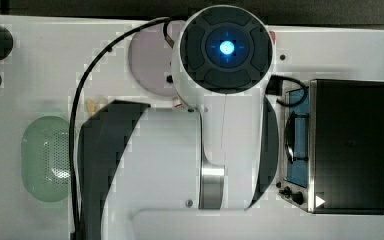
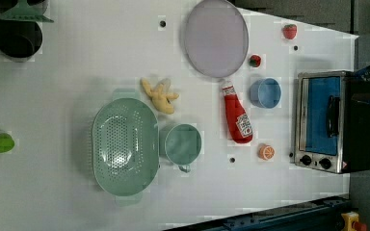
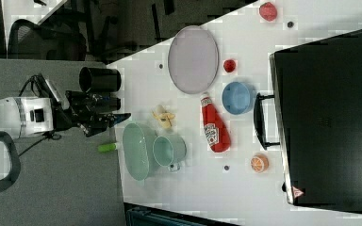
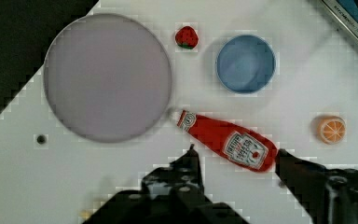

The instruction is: Pick Ketchup from the table and place it in strainer.

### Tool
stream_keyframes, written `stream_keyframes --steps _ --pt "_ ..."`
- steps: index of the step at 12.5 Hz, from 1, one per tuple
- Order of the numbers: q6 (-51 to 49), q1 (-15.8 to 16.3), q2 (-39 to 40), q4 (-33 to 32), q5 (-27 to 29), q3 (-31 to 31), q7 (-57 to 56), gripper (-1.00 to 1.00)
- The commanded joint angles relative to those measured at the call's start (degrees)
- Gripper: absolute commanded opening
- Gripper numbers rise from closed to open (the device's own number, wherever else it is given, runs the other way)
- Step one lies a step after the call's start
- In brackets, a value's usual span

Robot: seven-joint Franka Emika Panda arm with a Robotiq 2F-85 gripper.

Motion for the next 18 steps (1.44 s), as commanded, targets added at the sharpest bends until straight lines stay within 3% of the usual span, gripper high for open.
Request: stream_keyframes --steps 1,3,10,18 --pt "-7.4 -5.7 -10.0 -3.5 0.8 3.4 -1.3 0.59" --pt "-6.8 -5.7 -9.5 -4.7 0.8 3.6 -1.4 1.00" --pt "4.7 -5.6 -5.3 -15.6 0.8 5.0 -7.4 1.00" --pt "22.3 -5.5 -2.1 -30.9 0.2 5.7 -50.7 1.00"
